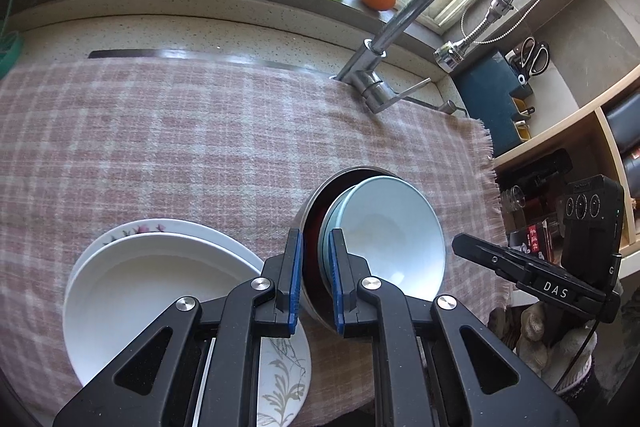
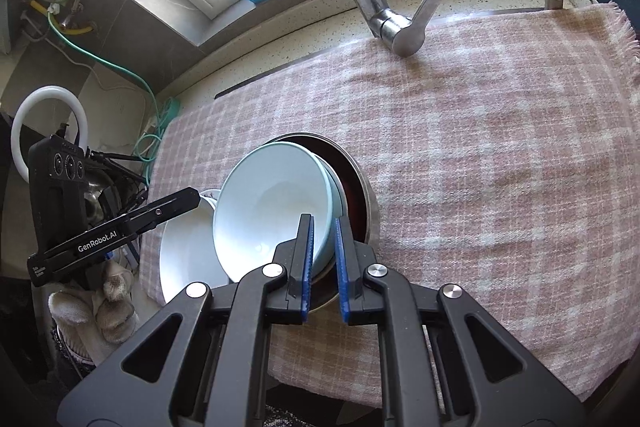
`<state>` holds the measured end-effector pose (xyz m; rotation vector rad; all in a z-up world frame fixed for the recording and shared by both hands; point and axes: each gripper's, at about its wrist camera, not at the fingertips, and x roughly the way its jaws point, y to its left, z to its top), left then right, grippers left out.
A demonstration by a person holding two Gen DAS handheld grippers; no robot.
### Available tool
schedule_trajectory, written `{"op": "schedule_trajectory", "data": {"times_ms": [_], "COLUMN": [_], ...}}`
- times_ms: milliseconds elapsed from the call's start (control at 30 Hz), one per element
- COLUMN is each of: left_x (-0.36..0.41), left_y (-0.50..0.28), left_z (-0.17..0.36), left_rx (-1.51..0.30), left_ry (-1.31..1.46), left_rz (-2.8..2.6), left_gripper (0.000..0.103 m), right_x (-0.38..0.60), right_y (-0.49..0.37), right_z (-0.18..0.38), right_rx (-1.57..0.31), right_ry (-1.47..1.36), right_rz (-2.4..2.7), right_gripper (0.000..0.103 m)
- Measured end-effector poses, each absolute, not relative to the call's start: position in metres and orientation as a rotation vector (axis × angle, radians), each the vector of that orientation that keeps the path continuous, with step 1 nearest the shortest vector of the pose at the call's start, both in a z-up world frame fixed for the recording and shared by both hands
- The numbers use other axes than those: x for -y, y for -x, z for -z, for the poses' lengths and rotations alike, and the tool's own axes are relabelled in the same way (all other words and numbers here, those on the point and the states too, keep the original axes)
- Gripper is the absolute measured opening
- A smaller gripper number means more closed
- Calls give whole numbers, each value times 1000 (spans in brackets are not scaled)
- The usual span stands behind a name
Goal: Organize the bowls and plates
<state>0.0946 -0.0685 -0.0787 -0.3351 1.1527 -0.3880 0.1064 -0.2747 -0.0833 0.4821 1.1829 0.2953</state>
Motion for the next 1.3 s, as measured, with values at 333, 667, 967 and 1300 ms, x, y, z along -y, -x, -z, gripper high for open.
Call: {"op": "schedule_trajectory", "data": {"times_ms": [333,667,967,1300], "left_x": [53,59,64,70], "left_y": [-91,-91,-94,-100], "left_z": [101,110,110,113], "left_rx": [-1192,-1219,-1217,-1226], "left_ry": [385,389,382,362], "left_rz": [361,380,400,410], "left_gripper": [11,11,11,11], "right_x": [289,285,284,284], "right_y": [-93,-92,-95,-99], "right_z": [99,110,122,126], "right_rx": [-1184,-1200,-1228,-1240], "right_ry": [-525,-551,-583,-587], "right_rz": [-223,-236,-239,-240], "right_gripper": [10,10,10,12]}}
